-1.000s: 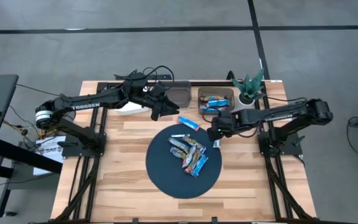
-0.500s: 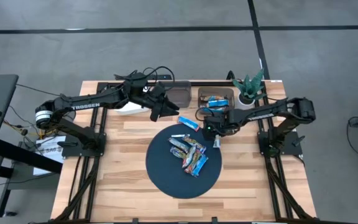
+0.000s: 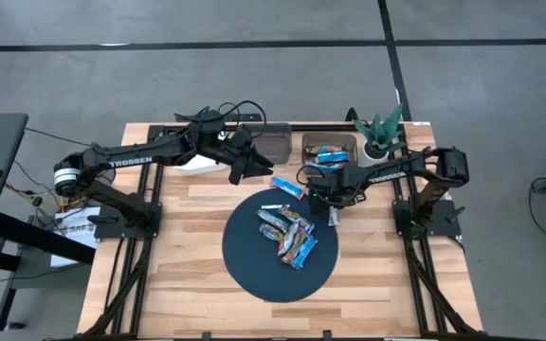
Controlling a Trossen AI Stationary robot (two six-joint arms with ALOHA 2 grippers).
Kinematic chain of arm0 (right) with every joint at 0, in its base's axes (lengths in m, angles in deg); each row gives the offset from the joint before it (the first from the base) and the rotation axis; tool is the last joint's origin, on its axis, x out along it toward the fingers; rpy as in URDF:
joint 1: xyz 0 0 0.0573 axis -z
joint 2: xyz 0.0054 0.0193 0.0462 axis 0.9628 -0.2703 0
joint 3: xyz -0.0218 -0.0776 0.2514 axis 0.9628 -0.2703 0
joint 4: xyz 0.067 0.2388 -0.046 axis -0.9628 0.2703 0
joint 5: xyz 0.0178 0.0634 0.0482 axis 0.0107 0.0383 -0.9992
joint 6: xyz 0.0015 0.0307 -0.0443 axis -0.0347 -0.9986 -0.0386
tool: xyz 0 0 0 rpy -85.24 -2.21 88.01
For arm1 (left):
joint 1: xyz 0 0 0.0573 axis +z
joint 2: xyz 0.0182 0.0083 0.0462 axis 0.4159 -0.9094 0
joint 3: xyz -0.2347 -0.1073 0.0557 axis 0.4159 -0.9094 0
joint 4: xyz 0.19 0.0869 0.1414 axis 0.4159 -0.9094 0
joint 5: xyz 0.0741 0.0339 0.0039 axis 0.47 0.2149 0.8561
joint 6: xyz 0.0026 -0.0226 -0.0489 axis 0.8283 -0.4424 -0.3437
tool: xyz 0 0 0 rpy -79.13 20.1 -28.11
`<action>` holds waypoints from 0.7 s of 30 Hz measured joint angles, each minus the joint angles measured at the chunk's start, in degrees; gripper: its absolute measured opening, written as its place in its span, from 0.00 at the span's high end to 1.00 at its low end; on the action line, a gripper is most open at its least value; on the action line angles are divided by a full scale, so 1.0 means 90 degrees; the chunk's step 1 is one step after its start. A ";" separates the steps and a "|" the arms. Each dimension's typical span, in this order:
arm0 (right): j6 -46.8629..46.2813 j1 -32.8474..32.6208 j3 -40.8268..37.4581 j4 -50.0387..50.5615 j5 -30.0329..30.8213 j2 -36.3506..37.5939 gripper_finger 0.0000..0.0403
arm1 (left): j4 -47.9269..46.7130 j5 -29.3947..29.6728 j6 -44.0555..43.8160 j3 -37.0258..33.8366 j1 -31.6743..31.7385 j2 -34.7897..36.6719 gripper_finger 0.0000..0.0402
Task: Pick and place Granola Bars by type
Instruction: Put the yellow granola bar into the right black bin
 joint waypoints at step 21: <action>0.1218 0.0236 0.0903 -0.0170 0.0278 0.0854 0.92 | 0.0000 -0.0013 -0.0058 0.0000 0.0000 -0.0001 0.51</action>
